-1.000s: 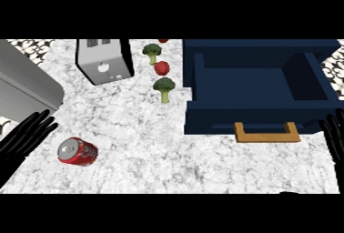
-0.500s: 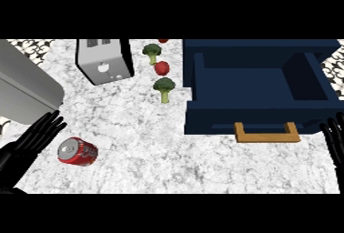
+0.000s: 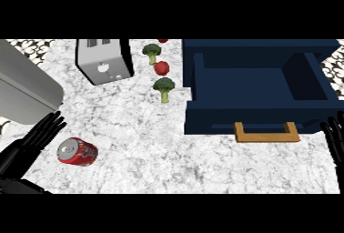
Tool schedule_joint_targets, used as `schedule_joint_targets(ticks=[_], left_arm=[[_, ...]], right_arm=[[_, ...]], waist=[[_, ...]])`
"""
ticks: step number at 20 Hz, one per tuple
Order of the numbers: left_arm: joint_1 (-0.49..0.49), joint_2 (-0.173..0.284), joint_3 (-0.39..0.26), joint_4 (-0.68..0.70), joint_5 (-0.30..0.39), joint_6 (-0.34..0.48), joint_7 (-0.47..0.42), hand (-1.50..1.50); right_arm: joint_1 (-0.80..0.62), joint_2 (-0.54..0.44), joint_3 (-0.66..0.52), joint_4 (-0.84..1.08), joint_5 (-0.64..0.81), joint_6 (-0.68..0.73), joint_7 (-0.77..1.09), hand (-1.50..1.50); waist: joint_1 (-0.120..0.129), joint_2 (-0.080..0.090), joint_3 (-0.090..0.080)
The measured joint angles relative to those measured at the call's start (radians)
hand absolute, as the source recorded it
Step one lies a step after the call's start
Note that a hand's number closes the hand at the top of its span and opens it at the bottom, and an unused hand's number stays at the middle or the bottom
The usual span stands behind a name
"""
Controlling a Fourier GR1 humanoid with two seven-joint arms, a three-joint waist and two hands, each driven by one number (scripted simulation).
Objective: Pick up the can, place it into the drawer and close the drawer
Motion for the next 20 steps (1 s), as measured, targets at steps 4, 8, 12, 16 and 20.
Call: schedule_joint_targets(ticks=[4,8,12,16,20], left_arm=[[-0.016,0.016,-0.008,0.108,-0.077,0.026,-0.105,-1.5],[-0.028,0.038,-0.017,0.188,-0.121,0.056,-0.173,-1.5],[-0.052,0.062,-0.028,0.286,-0.149,0.081,-0.232,-1.5],[-0.088,0.087,-0.039,0.388,-0.175,0.116,-0.283,-1.5],[-0.132,0.118,-0.05,0.509,-0.198,0.143,-0.346,-1.5]], right_arm=[[-0.029,0.008,0.006,0.032,0.017,-0.01,-0.006,-1.5],[-0.007,0.001,-0.016,0.015,-0.005,0.013,-0.011,-1.5],[0.009,0.013,0.005,0.002,0.017,0.005,-0.017,-1.5],[0.033,0.022,0.016,-0.001,0.026,0.003,-0.042,-1.5],[0.018,0.02,0.014,-0.017,0.022,0.001,-0.012,-1.5]], waist=[[0.0,0.001,0.0],[0.0,0.0,0.0],[-0.001,0.0,0.0],[-0.002,0.0,0.0],[-0.004,0.001,0.0]])
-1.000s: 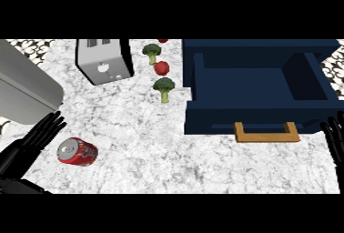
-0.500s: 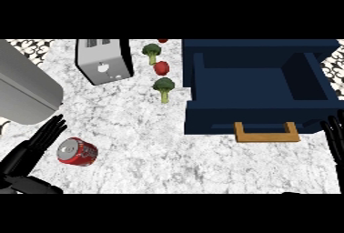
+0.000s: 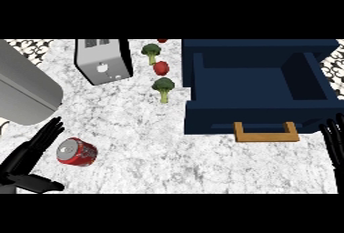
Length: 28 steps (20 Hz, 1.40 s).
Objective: Pick up the can, place it into the drawer and close the drawer
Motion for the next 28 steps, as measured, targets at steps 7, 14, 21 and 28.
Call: schedule_joint_targets(ticks=[7,14,21,28], left_arm=[[-0.07,0.012,-0.027,0.155,-0.016,0.037,-0.053,-1.5],[-0.105,0.01,-0.06,0.233,-0.03,0.077,-0.102,-1.5],[-0.156,-0.013,-0.082,0.283,-0.026,0.103,-0.107,-1.5],[-0.198,-0.042,-0.108,0.335,-0.03,0.12,-0.124,-1.5]], right_arm=[[-0.014,-0.006,-0.015,-0.002,-0.011,0.006,0.012,-1.5],[-0.007,-0.007,-0.024,-0.041,-0.029,0.014,0.05,-1.5],[-0.026,0.0,-0.016,-0.029,-0.012,0.0,0.049,-1.5],[-0.009,0.001,-0.019,-0.073,-0.033,0.006,0.074,-1.5]], waist=[[-0.002,0.001,0.0],[0.0,0.0,0.0],[0.001,0.0,0.0],[-0.001,0.0,0.0]])
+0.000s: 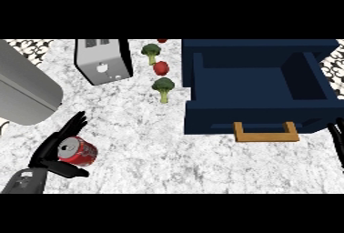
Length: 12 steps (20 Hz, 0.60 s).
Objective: Pick up the can, place it into the drawer and close the drawer
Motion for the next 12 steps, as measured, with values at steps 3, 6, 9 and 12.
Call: schedule_joint_targets(ticks=[3,6,9,12], left_arm=[[0.007,-0.007,-0.014,-0.021,0.005,-0.006,0.006,-1.5],[0.007,-0.019,-0.03,-0.029,0.002,-0.001,0.003,-1.5],[0.004,-0.043,-0.042,-0.061,0.015,-0.005,0.022,1.5],[0.009,-0.05,-0.052,-0.067,0.018,-0.008,0.015,1.5]], right_arm=[[-0.017,-0.014,-0.027,0.011,-0.024,0.004,0.016,-1.5],[0.005,-0.008,-0.028,0.027,-0.024,0.024,-0.02,-1.5],[0.009,-0.002,-0.026,0.005,-0.025,0.022,-0.004,-1.5],[-0.003,0.001,-0.019,0.013,-0.011,0.012,-0.002,-1.5]], waist=[[0.002,0.0,0.0],[0.002,-0.001,0.0],[0.003,-0.001,0.0],[0.003,-0.001,0.001]])
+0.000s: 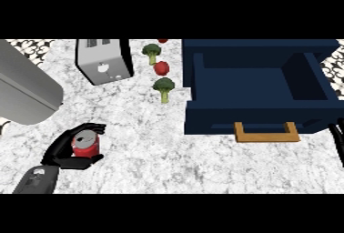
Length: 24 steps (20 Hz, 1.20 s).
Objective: Pick up the can, place it into the drawer and close the drawer
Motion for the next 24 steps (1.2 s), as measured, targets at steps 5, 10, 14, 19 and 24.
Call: schedule_joint_targets(ticks=[5,10,14,19,24], left_arm=[[0.024,-0.023,-0.011,-0.078,0.048,-0.047,0.058,1.5],[0.04,-0.044,0.007,-0.15,0.106,-0.043,0.123,1.5],[0.029,-0.111,0.107,-0.18,0.177,0.133,0.189,1.5],[-0.001,-0.188,0.162,-0.268,0.218,0.329,0.267,1.5],[0.02,-0.244,0.112,-0.476,0.228,0.409,0.407,1.5]], right_arm=[[0.005,-0.004,-0.009,-0.013,-0.017,0.004,0.011,-1.5],[0.026,0.0,-0.032,-0.016,-0.039,0.021,-0.008,-1.5],[0.032,0.007,-0.024,-0.029,-0.031,0.019,-0.006,-1.5],[0.043,0.011,-0.028,-0.031,-0.027,0.022,-0.019,-1.5],[0.029,0.007,-0.04,-0.047,-0.039,0.017,0.009,-1.5]], waist=[[0.003,-0.001,0.0],[0.003,-0.001,0.0],[0.009,-0.003,0.001],[0.006,-0.003,0.001],[0.006,-0.002,0.001]])
